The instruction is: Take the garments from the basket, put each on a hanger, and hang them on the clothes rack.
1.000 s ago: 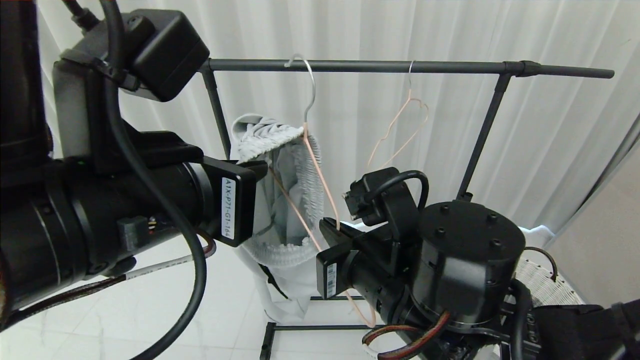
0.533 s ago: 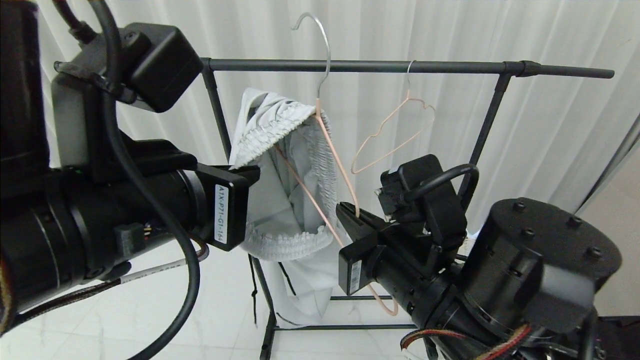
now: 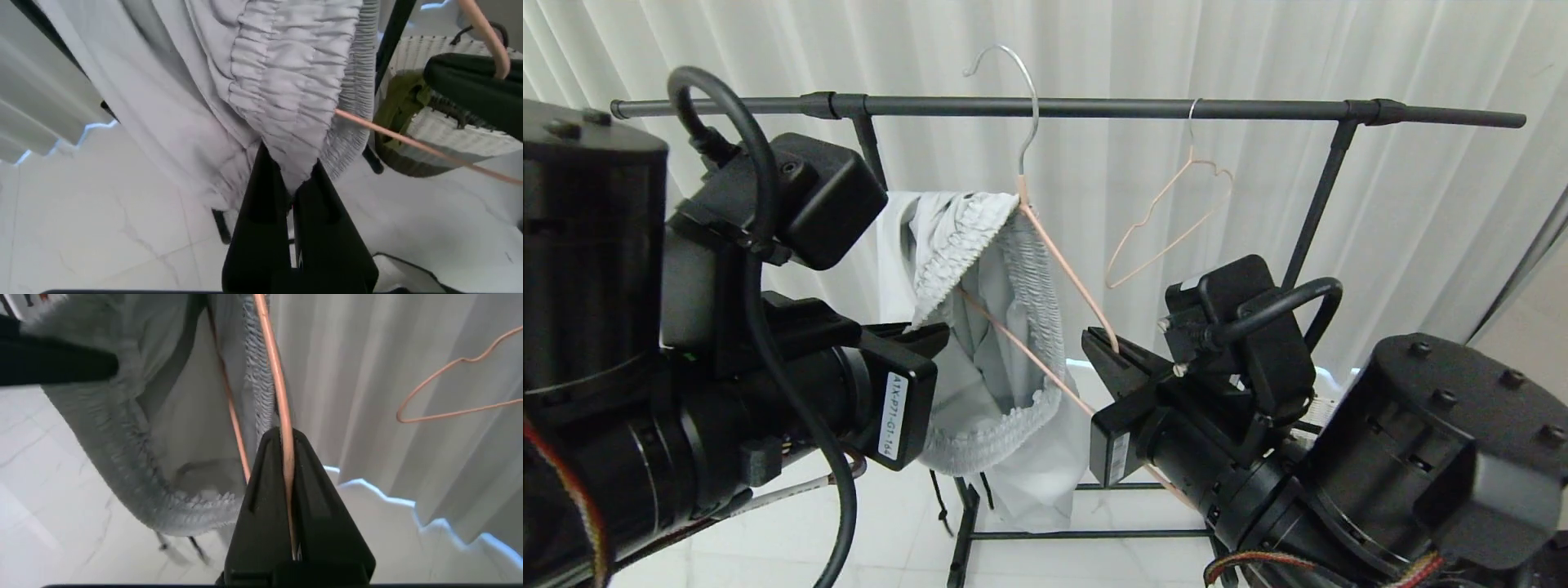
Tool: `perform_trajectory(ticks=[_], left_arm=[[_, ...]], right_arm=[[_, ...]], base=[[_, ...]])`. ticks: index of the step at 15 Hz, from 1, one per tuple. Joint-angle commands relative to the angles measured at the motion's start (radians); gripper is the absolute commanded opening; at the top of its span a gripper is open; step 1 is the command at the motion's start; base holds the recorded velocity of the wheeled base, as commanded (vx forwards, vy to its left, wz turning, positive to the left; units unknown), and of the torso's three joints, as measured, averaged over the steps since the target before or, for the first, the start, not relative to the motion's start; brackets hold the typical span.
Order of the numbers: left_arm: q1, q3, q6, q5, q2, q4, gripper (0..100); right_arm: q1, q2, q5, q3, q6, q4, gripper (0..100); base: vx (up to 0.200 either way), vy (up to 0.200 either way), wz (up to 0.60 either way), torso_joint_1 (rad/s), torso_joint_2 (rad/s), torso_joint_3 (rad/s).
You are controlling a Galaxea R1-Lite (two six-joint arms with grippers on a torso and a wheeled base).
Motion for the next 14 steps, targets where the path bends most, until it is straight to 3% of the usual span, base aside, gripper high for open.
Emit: perform_trajectory(ticks=[1,10,12,14], left_arm=[[-0.001,0.018,-0.001,0.001,0.002,-0.002,100],[0.001,0.055,-0.001,0.001,-0.031,-0.029,100],[0.001,0.103,0.079,-0.007,-0.124,-0.031,100],[0.033,0.126,0.154,-0.065,-0.189,-0.031,100]], right_arm=[[0.004,-0.007,0.001,-0.001,-0.001,-0.001,0],[0.004,-0.027,0.0,0.011,-0.015,-0.029,0],[-0.003,-0.08,0.001,0.09,-0.021,-0.03,0],[-0.003,-0.134,0.005,0.168,-0.021,-0.03,0]], base=[[0.0,0.0,0.0,0.0,0.0,0.0],[0.0,0.0,0.0,0.0,0.0,0.0],[0.0,0.0,0.0,0.0,0.0,0.0],[0.0,0.0,0.0,0.0,0.0,0.0]])
